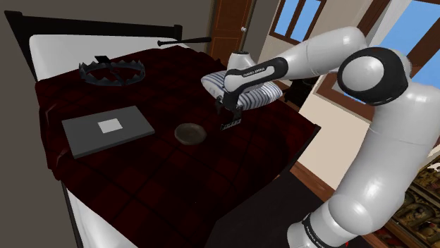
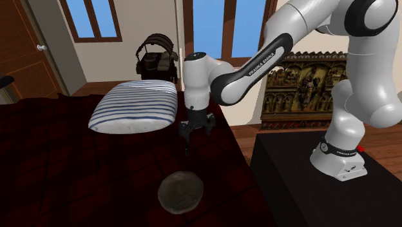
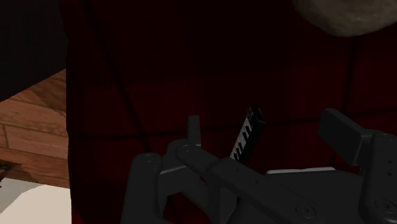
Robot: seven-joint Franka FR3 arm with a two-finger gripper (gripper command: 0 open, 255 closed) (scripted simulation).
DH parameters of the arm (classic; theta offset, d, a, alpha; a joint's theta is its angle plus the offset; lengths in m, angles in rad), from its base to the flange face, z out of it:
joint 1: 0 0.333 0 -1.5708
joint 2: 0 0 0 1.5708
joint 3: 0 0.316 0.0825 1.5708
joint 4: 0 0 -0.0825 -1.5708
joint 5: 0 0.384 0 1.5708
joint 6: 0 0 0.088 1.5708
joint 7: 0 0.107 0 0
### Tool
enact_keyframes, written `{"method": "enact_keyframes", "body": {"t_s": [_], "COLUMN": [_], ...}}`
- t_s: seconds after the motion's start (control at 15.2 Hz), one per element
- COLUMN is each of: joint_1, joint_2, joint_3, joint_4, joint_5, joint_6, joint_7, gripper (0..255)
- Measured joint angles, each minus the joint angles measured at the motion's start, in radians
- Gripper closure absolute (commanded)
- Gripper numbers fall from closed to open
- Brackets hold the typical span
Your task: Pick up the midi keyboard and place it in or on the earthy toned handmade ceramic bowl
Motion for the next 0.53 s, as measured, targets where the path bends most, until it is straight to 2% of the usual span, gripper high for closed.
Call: {"method": "enact_keyframes", "body": {"t_s": [0.53], "joint_1": [-0.002], "joint_2": [0.246], "joint_3": [-0.084], "joint_4": [0.233], "joint_5": [-0.018], "joint_6": [0.015], "joint_7": [0.195], "gripper": [0]}}
